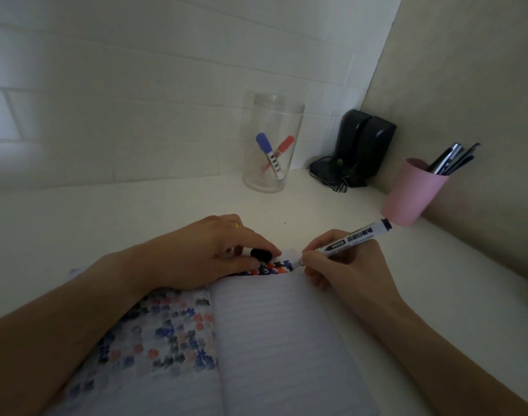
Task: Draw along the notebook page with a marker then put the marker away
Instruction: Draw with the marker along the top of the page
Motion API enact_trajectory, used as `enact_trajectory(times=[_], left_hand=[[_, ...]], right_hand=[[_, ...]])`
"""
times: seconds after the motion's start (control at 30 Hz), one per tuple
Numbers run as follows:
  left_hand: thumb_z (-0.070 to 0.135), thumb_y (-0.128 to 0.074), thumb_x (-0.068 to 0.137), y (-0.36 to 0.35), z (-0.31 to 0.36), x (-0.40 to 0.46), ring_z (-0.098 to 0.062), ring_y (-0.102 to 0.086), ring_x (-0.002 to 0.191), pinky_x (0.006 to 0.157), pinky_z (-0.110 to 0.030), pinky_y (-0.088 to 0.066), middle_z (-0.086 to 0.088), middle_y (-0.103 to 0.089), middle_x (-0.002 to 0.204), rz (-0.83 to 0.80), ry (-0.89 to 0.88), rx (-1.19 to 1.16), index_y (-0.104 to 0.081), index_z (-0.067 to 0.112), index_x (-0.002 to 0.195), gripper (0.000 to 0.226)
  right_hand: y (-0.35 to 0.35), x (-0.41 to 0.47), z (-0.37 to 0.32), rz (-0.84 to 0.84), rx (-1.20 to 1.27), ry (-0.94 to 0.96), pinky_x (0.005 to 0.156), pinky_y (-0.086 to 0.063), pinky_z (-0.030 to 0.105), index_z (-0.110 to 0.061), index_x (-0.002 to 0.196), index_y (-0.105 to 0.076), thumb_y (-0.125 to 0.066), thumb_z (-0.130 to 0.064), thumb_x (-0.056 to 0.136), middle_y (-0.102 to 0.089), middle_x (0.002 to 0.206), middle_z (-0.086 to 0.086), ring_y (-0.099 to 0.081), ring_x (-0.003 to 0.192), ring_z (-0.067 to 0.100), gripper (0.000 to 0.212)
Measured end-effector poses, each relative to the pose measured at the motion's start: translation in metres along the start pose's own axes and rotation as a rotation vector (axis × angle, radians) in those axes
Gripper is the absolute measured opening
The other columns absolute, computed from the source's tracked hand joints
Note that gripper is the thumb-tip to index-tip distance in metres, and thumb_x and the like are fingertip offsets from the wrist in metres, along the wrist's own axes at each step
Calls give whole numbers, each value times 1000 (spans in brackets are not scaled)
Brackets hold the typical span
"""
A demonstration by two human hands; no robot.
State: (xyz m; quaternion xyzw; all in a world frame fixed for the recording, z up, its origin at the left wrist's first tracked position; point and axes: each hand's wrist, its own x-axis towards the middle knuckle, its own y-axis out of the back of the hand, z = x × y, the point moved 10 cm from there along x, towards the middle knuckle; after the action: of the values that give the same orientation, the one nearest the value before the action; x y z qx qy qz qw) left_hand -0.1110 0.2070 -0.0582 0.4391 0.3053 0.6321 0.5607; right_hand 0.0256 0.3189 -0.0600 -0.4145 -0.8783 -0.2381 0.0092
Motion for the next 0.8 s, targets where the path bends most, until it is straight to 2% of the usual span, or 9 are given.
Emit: enact_trajectory(times=[0.3, 0.43, 0.5, 0.57, 0.63, 0.7, 0.8], left_hand=[[36, -58, 97, 0, 1, 0, -12, -57, 94, 81, -27, -49, 25, -68, 102, 0, -10, 5, -61, 43, 128, 32], [36, -57, 97, 0, 2, 0, -11, -57, 94, 82, -26, -47, 30, -65, 100, -3, -13, 10, -61, 44, 128, 32], [35, -58, 97, 0, 2, 0, -10, -57, 94, 82, -25, -47, 28, -66, 99, 0, -9, 5, -61, 44, 128, 32], [36, -58, 97, 0, 1, 0, -9, -56, 93, 81, -24, -47, 27, -66, 98, 0, -10, 13, -61, 45, 127, 32], [36, -59, 97, 1, 2, 0, -8, -56, 92, 80, -21, -46, 31, -63, 93, 4, -13, 19, -61, 46, 127, 31], [35, -59, 97, 1, 3, 0, -7, -55, 91, 79, -17, -45, 37, -59, 88, 10, -21, 17, -62, 46, 126, 32], [35, -58, 97, 2, 5, 0, -11, -56, 93, 81, -22, -46, 32, -62, 93, 7, -27, 15, -61, 44, 128, 32]], right_hand=[[1, -1, -2, -2, -17, 23, 56, -60, 30, -11, 72, -74, -74, -5, 81, -73, 63, 13, -68, 55, 20, 10], [-4, -1, -3, -25, -18, 23, 54, -56, 24, -12, 71, -74, -75, -7, 79, -74, 62, 9, -68, 55, 16, 9], [0, 0, -1, 13, -54, 17, 53, -55, 23, -13, 70, -74, -76, -9, 77, -74, 62, 7, -68, 54, 13, 8], [6, 1, 2, 66, -83, 4, 54, -59, 27, -12, 69, -73, -75, -11, 75, -73, 63, 9, -66, 53, 10, 6], [7, 1, 2, 84, -87, -1, 55, -59, 28, -11, 69, -72, -74, -11, 74, -73, 63, 9, -65, 51, 8, 6], [6, 1, 3, 79, -58, -1, 53, -57, 24, -11, 70, -73, -73, -9, 77, -73, 62, 9, -64, 51, 7, 6], [11, 3, 5, 96, 141, -10, 53, -54, 24, -6, 79, -74, -73, -5, 83, -73, 64, 11, -64, 53, 12, 4]])
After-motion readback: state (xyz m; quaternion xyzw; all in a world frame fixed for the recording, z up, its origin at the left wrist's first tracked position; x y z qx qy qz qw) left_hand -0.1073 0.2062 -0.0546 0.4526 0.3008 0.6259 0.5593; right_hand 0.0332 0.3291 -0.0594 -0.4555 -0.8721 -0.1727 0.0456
